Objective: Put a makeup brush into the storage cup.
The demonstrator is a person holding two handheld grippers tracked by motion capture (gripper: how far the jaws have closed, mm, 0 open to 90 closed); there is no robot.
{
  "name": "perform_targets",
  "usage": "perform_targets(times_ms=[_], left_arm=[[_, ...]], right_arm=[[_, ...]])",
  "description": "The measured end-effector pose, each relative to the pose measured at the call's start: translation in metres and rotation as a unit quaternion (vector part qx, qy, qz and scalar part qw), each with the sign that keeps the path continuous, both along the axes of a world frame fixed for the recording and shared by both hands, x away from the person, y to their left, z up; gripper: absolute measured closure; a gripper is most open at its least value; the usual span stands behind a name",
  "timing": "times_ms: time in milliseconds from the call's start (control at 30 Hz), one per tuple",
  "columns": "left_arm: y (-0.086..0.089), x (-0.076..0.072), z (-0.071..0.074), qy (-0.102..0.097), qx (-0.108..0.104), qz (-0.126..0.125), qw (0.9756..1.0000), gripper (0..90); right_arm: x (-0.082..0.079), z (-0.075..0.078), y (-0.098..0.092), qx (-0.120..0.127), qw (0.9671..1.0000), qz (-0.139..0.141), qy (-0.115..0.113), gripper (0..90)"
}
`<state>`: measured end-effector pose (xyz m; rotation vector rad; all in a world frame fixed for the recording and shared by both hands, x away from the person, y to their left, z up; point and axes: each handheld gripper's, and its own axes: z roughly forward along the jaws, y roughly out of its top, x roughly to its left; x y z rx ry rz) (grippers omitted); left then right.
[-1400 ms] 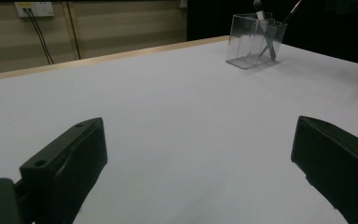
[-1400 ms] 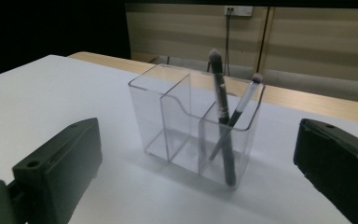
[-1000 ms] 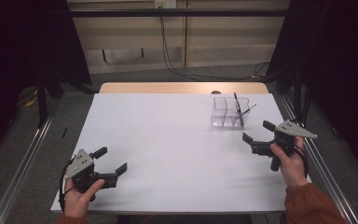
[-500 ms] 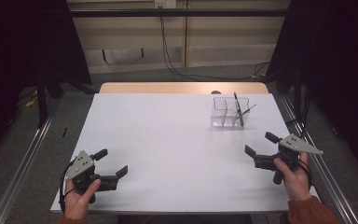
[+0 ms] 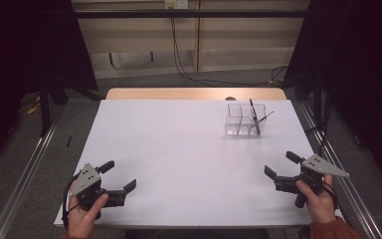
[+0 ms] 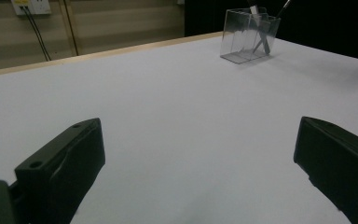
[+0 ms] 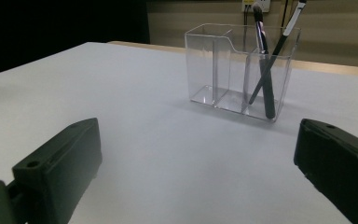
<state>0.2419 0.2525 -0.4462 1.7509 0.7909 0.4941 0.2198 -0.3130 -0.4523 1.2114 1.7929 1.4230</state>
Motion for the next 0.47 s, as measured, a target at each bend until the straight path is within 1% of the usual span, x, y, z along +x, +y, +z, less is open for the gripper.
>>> perform_targets(times_ms=[67,100,200,267,333,367,467], left_arm=[[0.0008,0.0014,0.0007,-0.001,0.000,0.000,1.0000,1.9],[0.0009,0.0019,0.0008,-0.002,-0.002,0.002,1.0000,1.9],[0.0010,0.0025,-0.0001,-0.001,-0.003,0.000,1.0000,1.9],[0.0015,0.0029,-0.0003,0.000,-0.003,-0.001,1.0000,1.9],[0.0019,0.0034,0.0000,0.000,-0.002,-0.001,1.0000,1.9],[0.0021,0.0037,0.0000,0.000,-0.002,0.000,1.0000,1.9],[0.0024,0.0055,-0.0012,0.004,-0.001,0.001,1.0000,1.9]], right_arm=[[-0.0039,-0.0025,-0.0025,-0.004,0.9999,-0.011,-0.003,0.0],[-0.0054,-0.0042,-0.0033,-0.002,0.9999,-0.012,-0.001,0.0],[-0.0083,-0.0070,-0.0038,-0.011,0.9999,-0.006,0.002,0.0],[-0.0083,-0.0066,-0.0029,-0.011,0.9999,-0.008,-0.002,0.0],[-0.0072,-0.0069,-0.0026,-0.011,0.9999,-0.006,-0.001,0.0],[-0.0066,-0.0075,-0.0023,-0.015,0.9999,-0.007,-0.002,0.0],[-0.0053,-0.0079,-0.0016,-0.012,0.9999,-0.002,0.000,0.0]])
